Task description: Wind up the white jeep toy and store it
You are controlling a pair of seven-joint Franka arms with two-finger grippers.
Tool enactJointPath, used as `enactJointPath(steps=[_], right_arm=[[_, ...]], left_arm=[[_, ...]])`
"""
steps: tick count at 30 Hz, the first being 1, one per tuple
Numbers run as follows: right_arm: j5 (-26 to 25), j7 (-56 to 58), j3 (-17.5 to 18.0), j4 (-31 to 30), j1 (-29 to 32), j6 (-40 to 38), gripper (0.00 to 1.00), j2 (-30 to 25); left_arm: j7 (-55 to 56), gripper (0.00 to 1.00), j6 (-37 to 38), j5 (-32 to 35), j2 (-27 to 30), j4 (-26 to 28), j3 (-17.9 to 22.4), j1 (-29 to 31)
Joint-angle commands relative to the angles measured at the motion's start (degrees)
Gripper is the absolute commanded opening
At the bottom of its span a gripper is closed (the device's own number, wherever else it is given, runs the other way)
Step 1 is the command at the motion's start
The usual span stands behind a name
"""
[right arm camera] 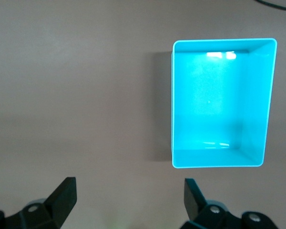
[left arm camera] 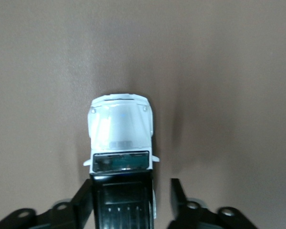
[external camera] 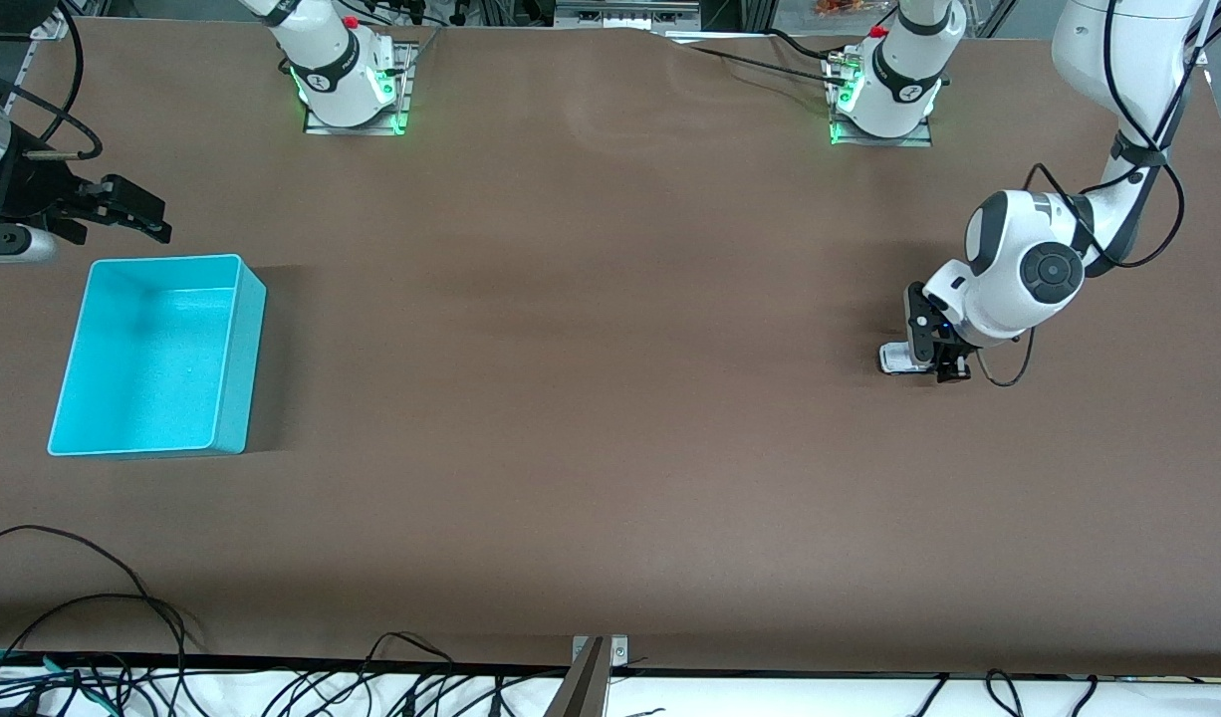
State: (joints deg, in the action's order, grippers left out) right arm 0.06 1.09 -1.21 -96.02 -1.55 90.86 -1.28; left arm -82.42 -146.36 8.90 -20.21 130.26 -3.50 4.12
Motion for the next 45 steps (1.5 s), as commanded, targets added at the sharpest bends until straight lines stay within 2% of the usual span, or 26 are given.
enactJointPath(steps=[1, 2, 3, 4, 5, 17, 22, 30, 45], right_arm=[[-0.4, 0.5, -0.5, 0.8, 0.1, -1.7, 1.00, 0.1], [-0.4, 0.5, -0.6, 0.8, 0.1, -1.7, 1.00, 0.1], [-0.4, 0.5, -0.6, 0.8, 0.1, -1.7, 1.00, 0.1], [-0.4, 0.5, -0.7, 0.8, 0.1, -1.7, 1.00, 0.1], [-0.4, 0.5, -0.8, 0.8, 0.1, -1.7, 1.00, 0.1], [-0.4, 0.5, -0.8, 0.8, 0.1, -1.7, 1.00, 0.1], [-0.4, 0.5, -0.9, 0.8, 0.1, -1.7, 1.00, 0.1], [-0.4, 0.5, -0.8, 0.8, 0.1, -1.7, 1.00, 0.1], [-0.4, 0.5, -0.8, 0.8, 0.1, -1.7, 1.00, 0.1]], left_arm=[[-0.7, 0.22, -0.6, 1.3, 1.1, 1.0, -0.8, 0.6], [-0.7, 0.14, -0.6, 1.3, 1.1, 1.0, -0.8, 0.6], [-0.7, 0.10, -0.6, 1.3, 1.1, 1.0, -0.8, 0.6], [-0.7, 0.02, -0.6, 1.3, 1.1, 1.0, -0.8, 0.6], [-0.7, 0.00, -0.6, 1.3, 1.1, 1.0, -0.9, 0.6], [-1.4, 0.00, -0.6, 1.4, 0.4, 1.0, -0.8, 1.7], [-5.6, 0.00, 0.1, 1.4, -0.4, 0.6, -0.5, 2.3], [-9.7, 0.00, 0.2, 1.4, -2.5, -0.5, -0.4, 6.6], [-18.0, 0.00, 0.2, 1.4, -3.1, -2.7, -0.4, 14.0]])
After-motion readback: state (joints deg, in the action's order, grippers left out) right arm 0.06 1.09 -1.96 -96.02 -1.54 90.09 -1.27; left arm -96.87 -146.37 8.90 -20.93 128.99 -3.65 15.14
